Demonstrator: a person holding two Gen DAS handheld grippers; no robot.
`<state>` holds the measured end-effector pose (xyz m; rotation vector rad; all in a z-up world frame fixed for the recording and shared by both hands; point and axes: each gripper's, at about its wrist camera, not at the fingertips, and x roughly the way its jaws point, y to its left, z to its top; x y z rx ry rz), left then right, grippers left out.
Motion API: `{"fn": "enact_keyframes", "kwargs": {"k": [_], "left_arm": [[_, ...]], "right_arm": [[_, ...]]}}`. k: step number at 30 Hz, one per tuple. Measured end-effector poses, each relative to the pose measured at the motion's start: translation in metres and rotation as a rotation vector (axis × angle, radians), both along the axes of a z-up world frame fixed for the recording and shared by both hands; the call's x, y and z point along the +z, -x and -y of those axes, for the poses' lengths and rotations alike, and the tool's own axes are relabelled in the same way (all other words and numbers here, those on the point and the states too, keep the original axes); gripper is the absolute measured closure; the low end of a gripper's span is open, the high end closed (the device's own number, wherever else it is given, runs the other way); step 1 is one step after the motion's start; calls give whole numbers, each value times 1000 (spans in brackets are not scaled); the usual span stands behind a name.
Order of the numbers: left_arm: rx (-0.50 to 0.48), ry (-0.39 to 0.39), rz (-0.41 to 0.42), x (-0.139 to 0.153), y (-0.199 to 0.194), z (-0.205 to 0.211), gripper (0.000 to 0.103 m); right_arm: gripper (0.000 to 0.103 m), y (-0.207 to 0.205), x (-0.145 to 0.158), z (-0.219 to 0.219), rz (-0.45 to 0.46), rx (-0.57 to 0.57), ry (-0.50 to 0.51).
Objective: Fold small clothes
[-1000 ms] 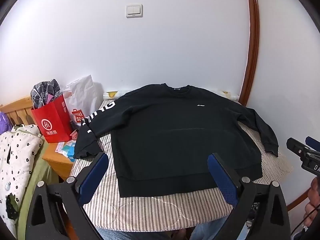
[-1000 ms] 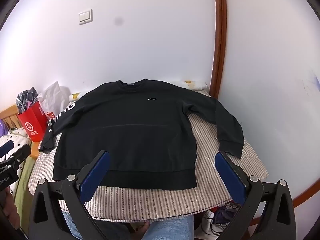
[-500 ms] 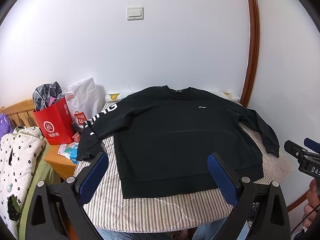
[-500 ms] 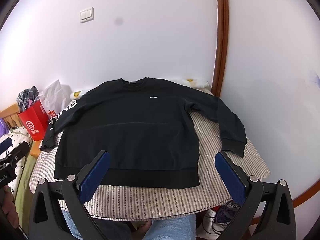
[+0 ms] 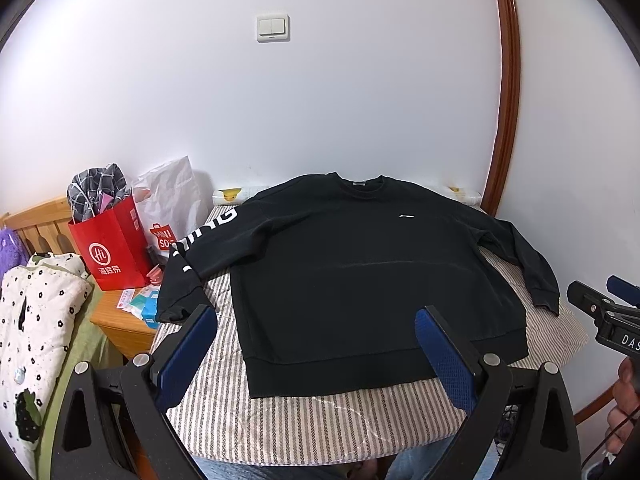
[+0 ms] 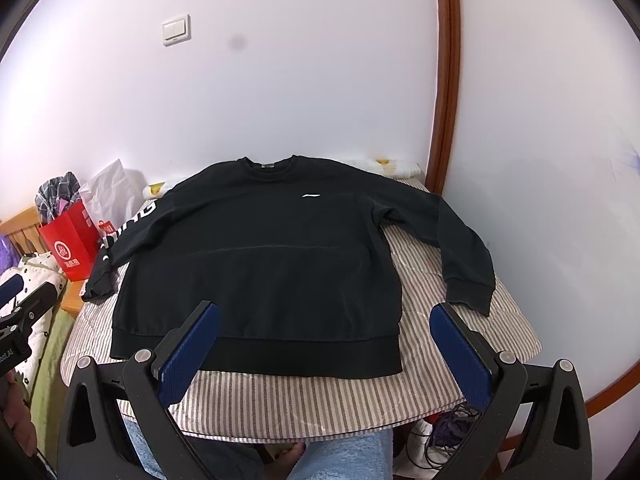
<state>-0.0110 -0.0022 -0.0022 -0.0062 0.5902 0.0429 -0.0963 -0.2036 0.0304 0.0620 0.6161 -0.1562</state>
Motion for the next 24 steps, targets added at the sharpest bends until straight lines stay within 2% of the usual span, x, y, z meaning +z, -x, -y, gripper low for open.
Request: {"fn": "enact_keyframes", "kwargs": {"k": [24], "left_arm": [[-1, 0, 1, 2, 0, -3, 3]], "right_arm": [[0, -2, 1, -2, -3, 0, 1]]}}
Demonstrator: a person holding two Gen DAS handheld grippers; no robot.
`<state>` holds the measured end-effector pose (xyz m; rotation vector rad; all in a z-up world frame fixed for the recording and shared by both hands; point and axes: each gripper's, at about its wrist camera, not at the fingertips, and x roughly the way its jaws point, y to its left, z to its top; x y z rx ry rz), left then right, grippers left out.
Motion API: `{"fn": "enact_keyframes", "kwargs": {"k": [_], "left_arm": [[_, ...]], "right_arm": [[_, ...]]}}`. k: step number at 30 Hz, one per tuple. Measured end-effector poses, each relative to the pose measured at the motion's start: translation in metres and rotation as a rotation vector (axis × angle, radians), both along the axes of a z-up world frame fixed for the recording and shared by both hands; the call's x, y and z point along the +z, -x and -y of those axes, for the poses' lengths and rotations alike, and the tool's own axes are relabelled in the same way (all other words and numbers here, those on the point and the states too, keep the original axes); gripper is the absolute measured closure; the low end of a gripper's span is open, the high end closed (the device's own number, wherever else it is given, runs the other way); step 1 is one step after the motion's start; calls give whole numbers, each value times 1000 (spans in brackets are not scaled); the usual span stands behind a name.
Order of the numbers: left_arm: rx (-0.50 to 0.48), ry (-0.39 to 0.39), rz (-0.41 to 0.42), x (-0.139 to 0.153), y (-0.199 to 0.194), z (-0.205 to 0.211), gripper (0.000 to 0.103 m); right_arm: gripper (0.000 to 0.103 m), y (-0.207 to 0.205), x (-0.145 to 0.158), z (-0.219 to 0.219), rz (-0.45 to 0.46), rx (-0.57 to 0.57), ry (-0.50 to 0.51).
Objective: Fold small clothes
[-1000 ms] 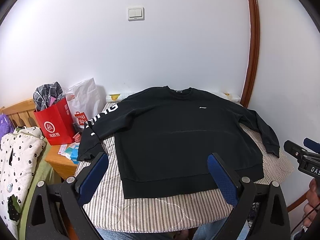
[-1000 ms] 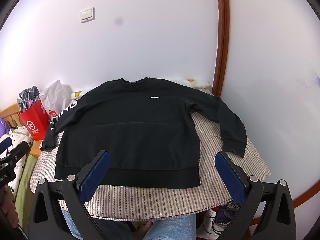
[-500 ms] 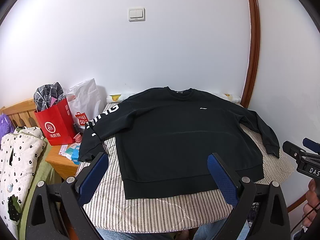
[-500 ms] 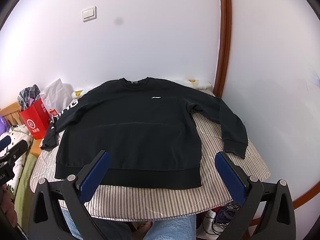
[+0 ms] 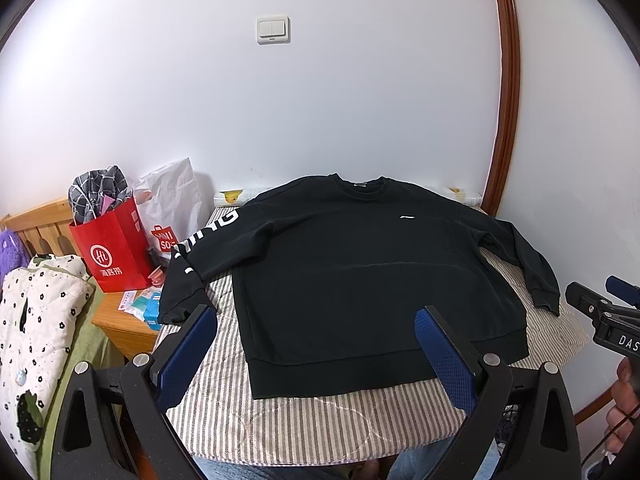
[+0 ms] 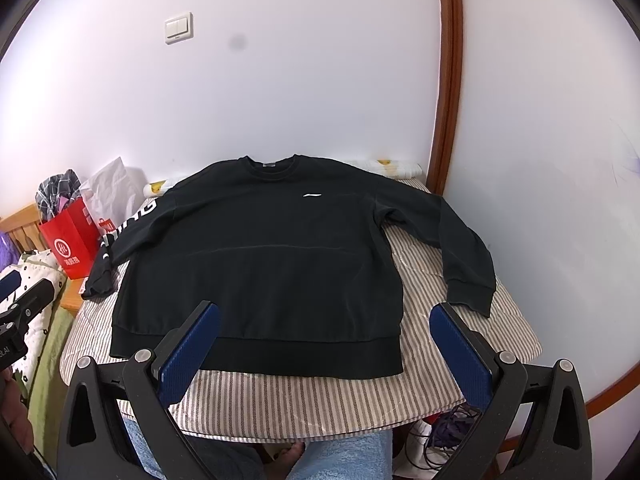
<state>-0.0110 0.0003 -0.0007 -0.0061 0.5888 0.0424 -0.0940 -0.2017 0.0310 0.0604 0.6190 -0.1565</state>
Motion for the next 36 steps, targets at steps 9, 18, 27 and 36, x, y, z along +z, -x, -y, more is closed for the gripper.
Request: {"fn": "enact_keyframes", "kwargs": {"k": [9, 18, 27, 36], "left_arm": [[1, -2, 1, 2, 0, -3, 3], [4, -17, 6, 3, 0, -5, 3], [4, -26, -20, -10, -23, -9, 3], [32, 4, -104, -47, -67, -34, 3]], "right_arm": [[0, 0, -1, 2, -1, -3, -2], [0, 2, -1, 5, 9, -5, -4], [0, -3, -7, 2, 14, 9, 9], [0, -40, -33, 0, -55, 16, 4]]}}
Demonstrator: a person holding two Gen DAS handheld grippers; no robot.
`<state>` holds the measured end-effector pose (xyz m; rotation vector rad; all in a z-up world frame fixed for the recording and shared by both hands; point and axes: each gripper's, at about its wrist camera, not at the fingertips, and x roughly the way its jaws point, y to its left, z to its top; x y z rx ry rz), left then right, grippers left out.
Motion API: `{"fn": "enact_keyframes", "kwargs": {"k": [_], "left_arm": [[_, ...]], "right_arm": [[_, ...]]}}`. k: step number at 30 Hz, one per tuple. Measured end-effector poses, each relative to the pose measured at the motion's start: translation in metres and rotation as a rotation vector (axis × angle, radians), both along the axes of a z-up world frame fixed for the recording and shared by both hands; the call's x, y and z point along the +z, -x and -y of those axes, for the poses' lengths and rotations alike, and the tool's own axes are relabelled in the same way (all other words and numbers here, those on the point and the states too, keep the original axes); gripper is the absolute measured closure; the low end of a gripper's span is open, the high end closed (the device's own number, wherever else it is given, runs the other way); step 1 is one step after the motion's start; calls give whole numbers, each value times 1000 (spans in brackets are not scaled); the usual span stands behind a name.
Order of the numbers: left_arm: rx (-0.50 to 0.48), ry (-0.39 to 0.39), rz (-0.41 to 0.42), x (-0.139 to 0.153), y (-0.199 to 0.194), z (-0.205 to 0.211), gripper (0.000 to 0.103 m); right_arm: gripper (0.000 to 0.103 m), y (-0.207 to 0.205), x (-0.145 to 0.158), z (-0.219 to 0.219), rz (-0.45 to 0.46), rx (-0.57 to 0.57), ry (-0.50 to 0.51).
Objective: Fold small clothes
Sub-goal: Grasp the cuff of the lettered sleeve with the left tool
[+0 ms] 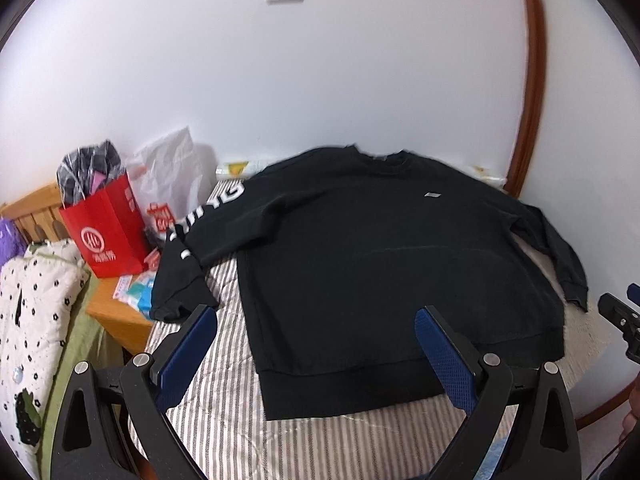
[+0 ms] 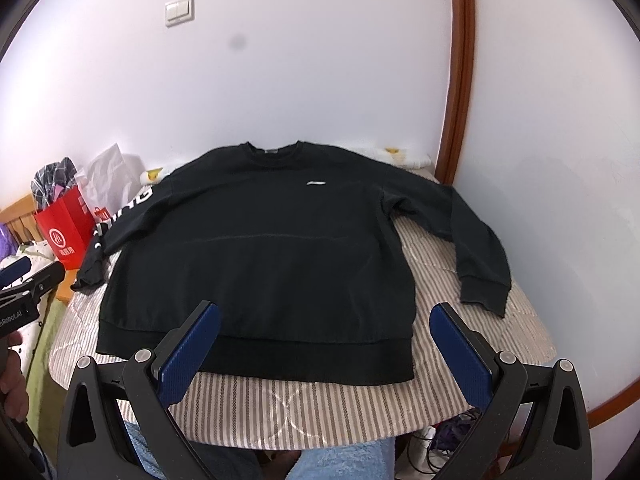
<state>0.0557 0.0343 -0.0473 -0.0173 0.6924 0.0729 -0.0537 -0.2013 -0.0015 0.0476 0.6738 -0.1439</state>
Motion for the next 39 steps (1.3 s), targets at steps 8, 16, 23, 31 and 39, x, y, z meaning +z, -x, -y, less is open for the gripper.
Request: {"fn": "enact_keyframes", "kwargs": {"k": [8, 16, 23, 31, 39], "left_arm": [[75, -3, -98, -42, -37, -39, 3], [172, -11, -200, -89, -78, -84, 3], [208, -54, -224, -113, -122, -108, 5], [236, -20, -252, -138, -164, -129, 25], [298, -25, -225, -144, -172, -142, 67]], "right_arm": [[1, -40, -27, -7, -57, 19, -20], [2, -75, -47, -11, -116, 102, -125], [2, -107, -61, -16, -139, 112, -125], [2, -140, -80, -7, -189, 63, -118], [2, -155, -91, 1, -230, 34, -118]]}}
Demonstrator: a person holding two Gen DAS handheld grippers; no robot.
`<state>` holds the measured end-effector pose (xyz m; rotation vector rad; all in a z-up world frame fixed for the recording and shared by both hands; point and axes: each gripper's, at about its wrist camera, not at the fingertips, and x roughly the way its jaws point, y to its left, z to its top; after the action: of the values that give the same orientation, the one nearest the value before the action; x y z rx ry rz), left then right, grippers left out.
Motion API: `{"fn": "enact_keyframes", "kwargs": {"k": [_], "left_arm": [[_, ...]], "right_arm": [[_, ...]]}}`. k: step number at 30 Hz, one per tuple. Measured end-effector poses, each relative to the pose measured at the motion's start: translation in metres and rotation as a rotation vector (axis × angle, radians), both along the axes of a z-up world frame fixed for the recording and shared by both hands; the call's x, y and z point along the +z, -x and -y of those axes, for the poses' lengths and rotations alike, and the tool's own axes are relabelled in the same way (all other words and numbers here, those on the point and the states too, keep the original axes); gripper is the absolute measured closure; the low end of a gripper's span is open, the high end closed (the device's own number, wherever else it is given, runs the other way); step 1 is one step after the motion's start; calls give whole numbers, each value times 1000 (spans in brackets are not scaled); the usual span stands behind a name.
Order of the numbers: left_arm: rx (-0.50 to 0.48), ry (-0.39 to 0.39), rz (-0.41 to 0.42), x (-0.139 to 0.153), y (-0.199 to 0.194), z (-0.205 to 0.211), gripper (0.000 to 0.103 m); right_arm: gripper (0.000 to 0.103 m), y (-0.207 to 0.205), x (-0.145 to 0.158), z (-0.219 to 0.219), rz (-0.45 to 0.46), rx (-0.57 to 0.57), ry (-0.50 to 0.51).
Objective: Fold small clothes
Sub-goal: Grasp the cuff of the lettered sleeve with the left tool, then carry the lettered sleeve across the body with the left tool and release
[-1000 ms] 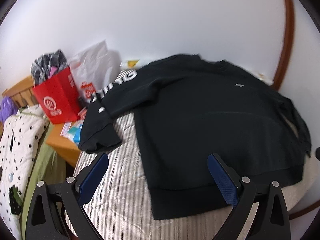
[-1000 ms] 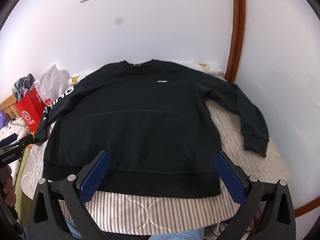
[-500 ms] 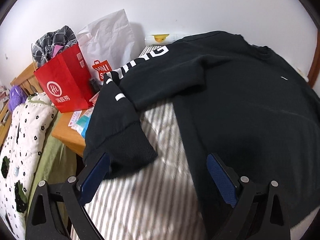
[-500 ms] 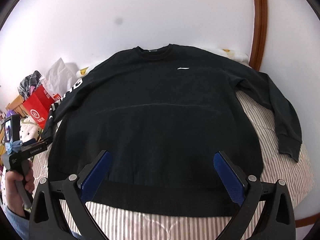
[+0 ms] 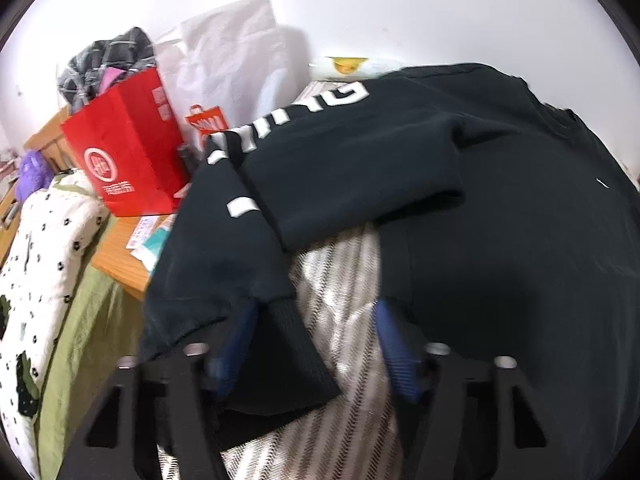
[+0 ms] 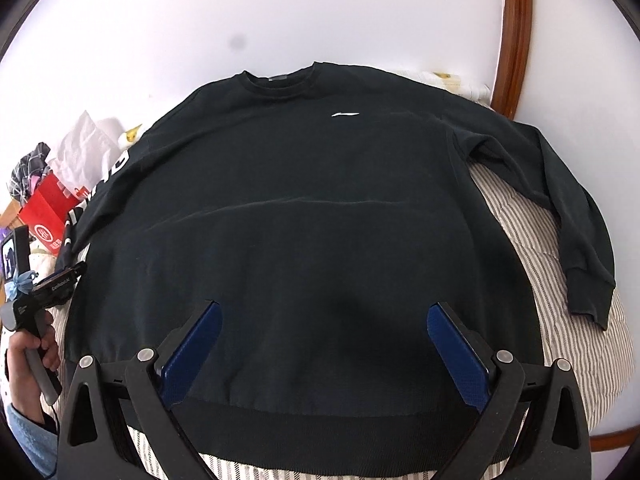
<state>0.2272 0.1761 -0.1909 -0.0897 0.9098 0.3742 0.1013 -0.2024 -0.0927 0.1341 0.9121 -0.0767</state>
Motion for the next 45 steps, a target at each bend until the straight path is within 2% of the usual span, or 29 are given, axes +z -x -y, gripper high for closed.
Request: {"fn": "enact_keyframes", "kwargs": {"k": [2, 6, 11, 18, 21, 27, 31, 38, 45], "left_arm": [[26, -49, -12, -1, -1, -4, 83], [24, -6, -20, 6, -1, -14, 93], [-10, 4, 16, 32, 3, -2, 94], [-111, 64, 96, 80, -6, 40, 94], [-161, 95, 128, 99, -18, 66, 94], [-291, 136, 177, 125, -43, 132, 94], [-382, 176, 174, 131, -65, 182, 94], [-514, 213, 142, 123, -90, 271, 94], [-595, 269, 89, 106, -98, 321, 92]], "right_arm": [[2, -2, -3, 1, -2, 1, 0], [2, -2, -7, 6, -14, -8, -4], [2, 2, -8, 16, -7, -13, -21], [2, 10, -2, 39, 17, -32, -35], [2, 16, 2, 56, 29, -56, -47], [2, 24, 9, 79, 48, -70, 6], [2, 27, 10, 100, 48, -85, -11], [2, 35, 1, 120, 35, -69, -5], [2, 29, -12, 130, 11, -66, 4]]}}
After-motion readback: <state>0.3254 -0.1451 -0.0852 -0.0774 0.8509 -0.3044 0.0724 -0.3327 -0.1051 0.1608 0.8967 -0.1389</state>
